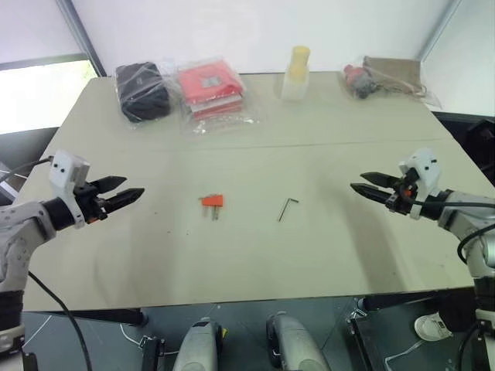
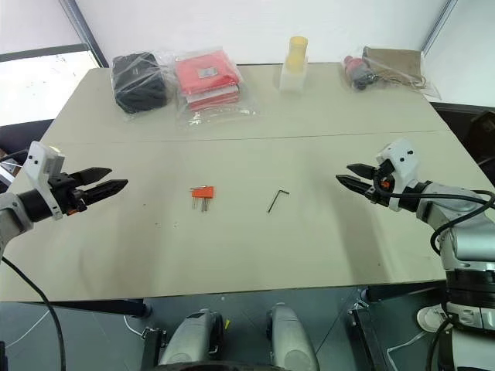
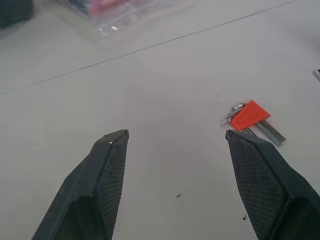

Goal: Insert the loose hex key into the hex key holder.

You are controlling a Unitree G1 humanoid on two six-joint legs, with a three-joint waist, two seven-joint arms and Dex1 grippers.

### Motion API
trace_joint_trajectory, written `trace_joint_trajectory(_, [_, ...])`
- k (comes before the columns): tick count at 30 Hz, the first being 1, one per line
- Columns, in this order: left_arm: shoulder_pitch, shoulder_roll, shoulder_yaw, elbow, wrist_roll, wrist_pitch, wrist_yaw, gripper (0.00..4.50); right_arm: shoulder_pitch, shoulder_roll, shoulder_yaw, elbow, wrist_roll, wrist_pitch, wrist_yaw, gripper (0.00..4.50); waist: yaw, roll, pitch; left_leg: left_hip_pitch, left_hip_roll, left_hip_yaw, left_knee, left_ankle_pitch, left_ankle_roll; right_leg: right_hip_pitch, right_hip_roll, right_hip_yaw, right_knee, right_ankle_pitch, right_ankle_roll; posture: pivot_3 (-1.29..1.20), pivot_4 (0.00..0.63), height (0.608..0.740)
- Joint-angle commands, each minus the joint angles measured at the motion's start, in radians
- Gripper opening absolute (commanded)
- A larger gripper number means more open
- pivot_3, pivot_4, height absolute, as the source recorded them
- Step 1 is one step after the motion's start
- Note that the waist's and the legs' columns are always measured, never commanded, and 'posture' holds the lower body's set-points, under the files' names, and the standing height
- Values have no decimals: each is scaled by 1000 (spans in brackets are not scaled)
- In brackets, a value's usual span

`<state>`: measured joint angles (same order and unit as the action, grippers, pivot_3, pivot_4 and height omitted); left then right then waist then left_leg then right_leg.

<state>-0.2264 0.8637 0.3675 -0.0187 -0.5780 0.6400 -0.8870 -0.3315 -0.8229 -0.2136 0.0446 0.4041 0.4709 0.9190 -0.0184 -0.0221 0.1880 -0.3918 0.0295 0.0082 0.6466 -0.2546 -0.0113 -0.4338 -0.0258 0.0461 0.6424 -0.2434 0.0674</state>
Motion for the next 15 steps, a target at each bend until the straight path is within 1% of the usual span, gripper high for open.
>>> trace_joint_trajectory(1, [-14, 5, 8, -11, 3, -21, -5, 3222, -8, -4, -1, -26, -9, -28, 3, 1924, 0, 0, 0, 0, 0, 0, 0, 0, 0, 0, 0, 0, 0, 0, 0, 0, 150, 740])
trace_joint_trajectory(5, [-16, 1, 9, -12, 4, -25, -1, 3222, -15, -2, 5, -22, -1, -14, 7, 1924, 1, 0, 0, 0, 0, 0, 0, 0, 0, 0, 0, 0, 0, 0, 0, 0, 150, 740])
trace_joint_trajectory(6, [-15, 0, 13, -13, 0, -24, -2, 3303, -16, -3, 7, -18, -8, -18, 3, 2317, 1, 0, 0, 0, 0, 0, 0, 0, 0, 0, 0, 0, 0, 0, 0, 0, 150, 740])
trace_joint_trajectory(7, [-15, -1, 15, -12, 0, -25, -1, 3303, -19, -3, 8, -12, -4, -1, 1, 2467, 1, 0, 0, 0, 0, 0, 0, 0, 0, 0, 0, 0, 0, 0, 1, 0, 150, 740])
trace_joint_trajectory(8, [-14, 0, 15, -10, 8, -30, 5, 3538, -17, -6, 13, -11, -8, -7, 9, 2785, 1, 0, 0, 0, 0, 0, 0, 0, 0, 0, 0, 0, 0, 0, 1, 0, 150, 740])
trace_joint_trajectory(9, [-13, 1, 14, -9, 14, -33, 9, 3850, -15, -8, 16, -10, -11, -12, 15, 3339, 1, 0, 0, 0, 0, 0, 0, 0, 0, 0, 0, 0, 0, 0, 1, 0, 150, 740])
trace_joint_trajectory(10, [-15, -1, 16, -7, 9, -28, 9, 4134, -15, -9, 18, -10, -8, -6, 18, 3737, 0, 0, 0, 0, 0, 0, 0, 0, 0, 0, 0, 0, 0, 0, 1, 0, 150, 740])
trace_joint_trajectory(11, [-16, -2, 17, -6, 6, -29, 6, 4500, -12, -10, 18, -13, -11, -11, 18, 4279, 0, 0, 0, 0, 0, 0, 0, 0, 0, 0, 0, 0, 0, 1, 1, 0, 150, 740])
trace_joint_trajectory(12, [-16, -2, 18, -7, -1, -26, 2, 4500, -12, -8, 17, -13, -12, -9, 11, 4451, 0, 0, 0, 0, 0, 0, 0, 0, 0, 0, 0, 0, 0, 1, 2, 0, 150, 740])
trace_joint_trajectory(15, [-17, 1, 13, -5, 12, -38, 9, 4500, -9, -9, 19, -13, -17, -19, 9, 4451, 1, 0, 0, 0, 0, 0, 0, 0, 0, 0, 0, 0, 0, 1, 2, 0, 150, 740])
